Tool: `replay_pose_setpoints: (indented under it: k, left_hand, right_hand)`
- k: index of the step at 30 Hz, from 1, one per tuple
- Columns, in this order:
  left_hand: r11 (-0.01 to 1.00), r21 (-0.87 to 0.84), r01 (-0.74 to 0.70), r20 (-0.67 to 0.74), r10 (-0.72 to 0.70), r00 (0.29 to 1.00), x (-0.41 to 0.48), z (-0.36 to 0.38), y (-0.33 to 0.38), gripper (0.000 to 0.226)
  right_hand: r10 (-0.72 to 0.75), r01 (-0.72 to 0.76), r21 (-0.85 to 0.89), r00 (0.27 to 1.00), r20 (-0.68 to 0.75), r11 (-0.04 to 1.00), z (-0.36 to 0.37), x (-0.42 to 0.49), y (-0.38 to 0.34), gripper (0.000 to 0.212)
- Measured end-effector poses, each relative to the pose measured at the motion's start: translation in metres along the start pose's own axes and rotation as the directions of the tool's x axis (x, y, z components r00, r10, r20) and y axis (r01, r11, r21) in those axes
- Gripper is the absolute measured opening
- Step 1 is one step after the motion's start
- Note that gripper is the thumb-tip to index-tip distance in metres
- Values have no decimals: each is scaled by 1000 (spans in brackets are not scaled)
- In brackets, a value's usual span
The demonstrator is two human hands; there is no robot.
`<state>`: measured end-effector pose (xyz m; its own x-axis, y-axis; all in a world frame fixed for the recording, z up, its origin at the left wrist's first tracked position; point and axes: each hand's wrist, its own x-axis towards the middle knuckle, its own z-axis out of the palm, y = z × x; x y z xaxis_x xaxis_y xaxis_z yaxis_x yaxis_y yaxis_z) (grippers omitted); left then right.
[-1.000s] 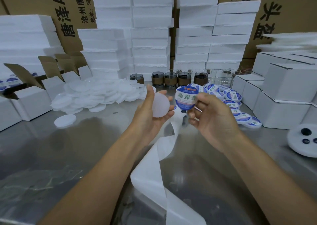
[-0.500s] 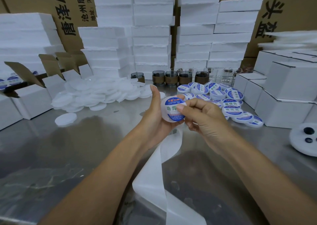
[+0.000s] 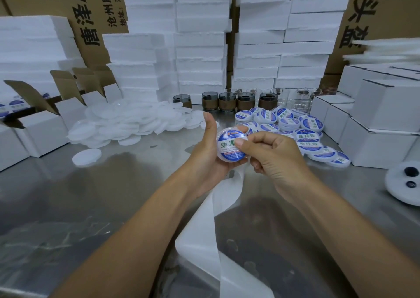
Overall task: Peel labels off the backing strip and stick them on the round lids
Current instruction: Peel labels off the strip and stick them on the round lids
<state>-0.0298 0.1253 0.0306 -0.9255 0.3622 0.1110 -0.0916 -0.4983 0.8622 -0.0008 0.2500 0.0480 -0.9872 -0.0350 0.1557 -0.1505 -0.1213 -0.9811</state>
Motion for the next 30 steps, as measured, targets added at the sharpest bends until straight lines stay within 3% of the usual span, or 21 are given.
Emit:
replay_pose_setpoints:
  k: [6,12,15,30]
  left_hand:
    - [1000,19,-4,9,4,1000,-1,1,0,73]
    - [987,154,-40,-6,41,999,-5,-1,-2,51]
    - [978,204,-47,-36,56,998,-6,-1,-2,54]
    - [992,122,-44,12,42,999,-5,-5,-2,29]
  right_hand:
    - [5,-5,3,1000,-6,1000,1,0,0,19]
    - [4,-5,-18,1000,-5,1000,-1,1,2,17]
    - [7,-8,-39,1000,-18,999,-1,2,3,16]
    - [4,-4,-54,1000,-9,999,-4,4,6,18]
